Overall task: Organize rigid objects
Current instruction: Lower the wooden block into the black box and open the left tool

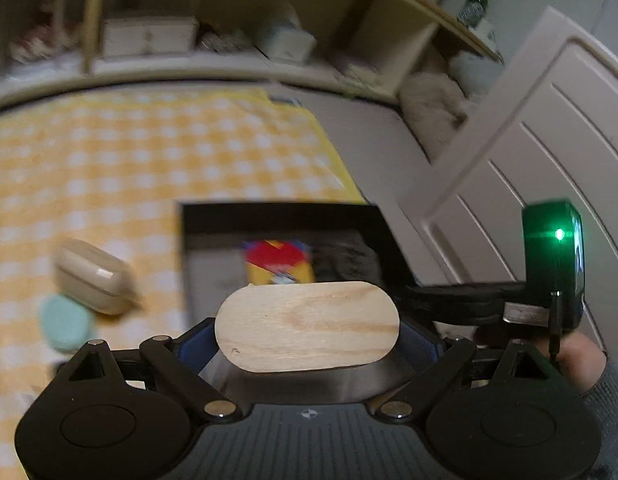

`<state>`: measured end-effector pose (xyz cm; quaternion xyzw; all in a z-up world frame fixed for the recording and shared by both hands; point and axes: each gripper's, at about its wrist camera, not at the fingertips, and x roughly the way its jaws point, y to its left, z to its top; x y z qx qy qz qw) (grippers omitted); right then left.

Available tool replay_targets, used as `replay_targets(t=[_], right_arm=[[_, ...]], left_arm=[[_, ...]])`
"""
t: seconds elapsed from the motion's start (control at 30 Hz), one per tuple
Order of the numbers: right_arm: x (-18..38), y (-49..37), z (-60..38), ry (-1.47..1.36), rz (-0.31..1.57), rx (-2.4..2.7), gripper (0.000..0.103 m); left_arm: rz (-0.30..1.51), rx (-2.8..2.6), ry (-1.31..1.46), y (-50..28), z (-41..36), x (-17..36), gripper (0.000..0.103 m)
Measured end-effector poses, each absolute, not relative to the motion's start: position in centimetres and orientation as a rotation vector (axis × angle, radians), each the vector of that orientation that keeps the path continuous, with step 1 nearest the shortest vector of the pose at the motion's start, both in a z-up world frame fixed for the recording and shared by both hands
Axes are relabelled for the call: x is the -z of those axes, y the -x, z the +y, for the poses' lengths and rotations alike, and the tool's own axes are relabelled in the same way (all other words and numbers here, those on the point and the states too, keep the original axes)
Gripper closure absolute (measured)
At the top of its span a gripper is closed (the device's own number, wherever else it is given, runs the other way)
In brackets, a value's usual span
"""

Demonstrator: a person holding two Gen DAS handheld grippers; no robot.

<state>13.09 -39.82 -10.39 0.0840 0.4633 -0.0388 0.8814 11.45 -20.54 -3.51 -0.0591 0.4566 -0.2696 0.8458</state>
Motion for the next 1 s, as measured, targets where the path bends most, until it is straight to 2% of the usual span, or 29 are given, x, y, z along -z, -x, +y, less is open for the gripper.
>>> replay_targets(t=[0.47, 0.57, 0.7, 1.0], right_arm=[[10.4, -13.0, -39.9, -0.181, 0.966, 0.082, 0.095], [10.4, -13.0, -39.9, -0.182, 0.965, 0.082, 0.095], [10.3, -13.0, -39.7, -0.187, 0.962, 0.08, 0.095], [10.4, -13.0, -39.7, -0.188, 0.962, 0.081, 0.095]], left_arm=[[1.125, 0.591, 0.236, -12.9, -25.2, 9.0, 0.01], [1.141, 0.589, 0.29, -13.1, -25.4, 9.4, 0.009], [1.164, 0.583, 0.301, -13.1, -25.6, 9.6, 0.002], [1.124, 0.613, 0.235, -12.6, -24.5, 8.0, 0.001]])
